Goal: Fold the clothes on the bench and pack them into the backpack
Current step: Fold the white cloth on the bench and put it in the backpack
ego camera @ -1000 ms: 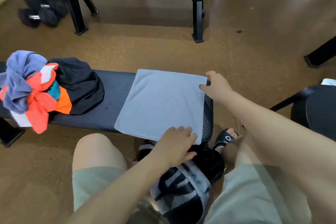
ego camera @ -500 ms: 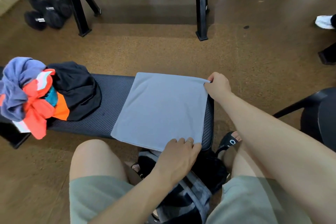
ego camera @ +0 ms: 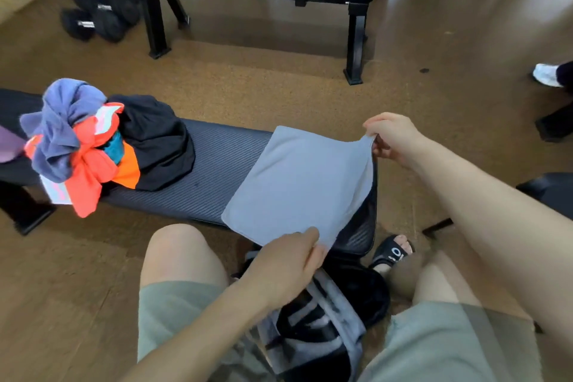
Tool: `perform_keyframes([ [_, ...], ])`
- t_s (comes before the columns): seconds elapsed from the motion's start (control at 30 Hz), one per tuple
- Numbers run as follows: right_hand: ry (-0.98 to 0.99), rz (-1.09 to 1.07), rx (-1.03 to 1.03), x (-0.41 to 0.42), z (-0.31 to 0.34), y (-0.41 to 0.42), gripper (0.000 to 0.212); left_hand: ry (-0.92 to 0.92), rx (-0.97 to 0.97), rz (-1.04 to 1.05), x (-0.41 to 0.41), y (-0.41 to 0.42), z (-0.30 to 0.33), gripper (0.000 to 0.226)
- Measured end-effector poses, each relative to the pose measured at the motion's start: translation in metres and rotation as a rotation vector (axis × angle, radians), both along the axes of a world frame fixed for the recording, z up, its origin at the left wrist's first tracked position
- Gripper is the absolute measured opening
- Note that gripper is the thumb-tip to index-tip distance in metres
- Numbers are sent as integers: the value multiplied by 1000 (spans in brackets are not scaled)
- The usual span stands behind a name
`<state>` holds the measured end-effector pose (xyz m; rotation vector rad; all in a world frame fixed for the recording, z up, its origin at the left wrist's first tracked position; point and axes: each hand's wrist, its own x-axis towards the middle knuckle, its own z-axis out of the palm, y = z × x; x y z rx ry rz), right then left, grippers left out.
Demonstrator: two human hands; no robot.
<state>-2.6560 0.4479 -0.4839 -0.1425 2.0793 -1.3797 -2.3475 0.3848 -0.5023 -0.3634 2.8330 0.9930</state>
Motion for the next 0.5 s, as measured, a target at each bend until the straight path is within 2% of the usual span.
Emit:
perform_keyframes([
  [0.1, -49, 76, -6, 8, 16, -46, 9, -98, 123, 217, 11, -43, 10, 35],
  [0.23, -47, 266, 45, 18, 13, -109, 14, -203, 94, 396, 28, -92, 10, 38],
  [0.37, 154, 500, 273, 23, -9, -154, 12, -309, 113, 452, 30, -124, -1, 36],
  [0.5, 491, 647, 486, 18, -31, -178, 13, -386, 29, 414, 26, -144, -10, 36],
])
